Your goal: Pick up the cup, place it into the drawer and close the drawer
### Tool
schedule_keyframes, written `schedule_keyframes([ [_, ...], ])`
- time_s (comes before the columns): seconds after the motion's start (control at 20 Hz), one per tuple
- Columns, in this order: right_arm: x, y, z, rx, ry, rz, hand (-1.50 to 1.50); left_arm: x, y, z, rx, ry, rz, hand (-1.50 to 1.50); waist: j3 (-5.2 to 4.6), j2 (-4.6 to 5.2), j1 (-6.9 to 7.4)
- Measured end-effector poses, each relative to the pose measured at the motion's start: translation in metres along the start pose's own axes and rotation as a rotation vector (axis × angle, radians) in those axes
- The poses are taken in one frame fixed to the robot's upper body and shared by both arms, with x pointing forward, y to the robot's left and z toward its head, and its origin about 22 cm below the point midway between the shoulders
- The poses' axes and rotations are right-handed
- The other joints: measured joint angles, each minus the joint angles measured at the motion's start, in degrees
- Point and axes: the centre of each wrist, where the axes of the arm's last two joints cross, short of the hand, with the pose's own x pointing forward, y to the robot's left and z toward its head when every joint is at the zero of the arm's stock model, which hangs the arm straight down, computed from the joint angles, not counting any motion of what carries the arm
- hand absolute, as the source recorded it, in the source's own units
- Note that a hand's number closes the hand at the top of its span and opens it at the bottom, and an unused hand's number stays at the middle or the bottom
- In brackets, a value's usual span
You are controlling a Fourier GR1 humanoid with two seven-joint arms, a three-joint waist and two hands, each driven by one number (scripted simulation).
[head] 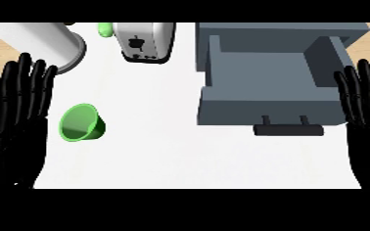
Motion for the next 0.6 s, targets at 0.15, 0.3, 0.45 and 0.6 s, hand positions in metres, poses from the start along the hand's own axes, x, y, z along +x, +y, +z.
schedule_keyframes([
  [0.15, 0.0, 0.005, 0.002, -0.001, 0.008, -0.001, -1.5, -0.006, 0.002, 0.003, -0.006, 0.023, 0.018, -1.5, 0.6, -0.8, 0.05],
  [0.3, -0.002, 0.004, -0.002, -0.022, 0.002, -0.025, -1.5, -0.004, 0.012, 0.008, -0.022, 0.04, 0.025, -1.5, 0.88, -1.2, 0.16],
  [0.45, -0.002, 0.006, 0.0, 0.017, 0.038, -0.005, -1.5, -0.015, 0.017, 0.02, 0.024, 0.124, 0.127, -1.5, 0.99, -1.38, 0.3],
  [0.6, -0.006, 0.007, -0.001, 0.043, 0.061, 0.008, -1.5, -0.024, 0.027, 0.028, 0.061, 0.172, 0.184, -1.5, 1.04, -1.45, 0.32],
])
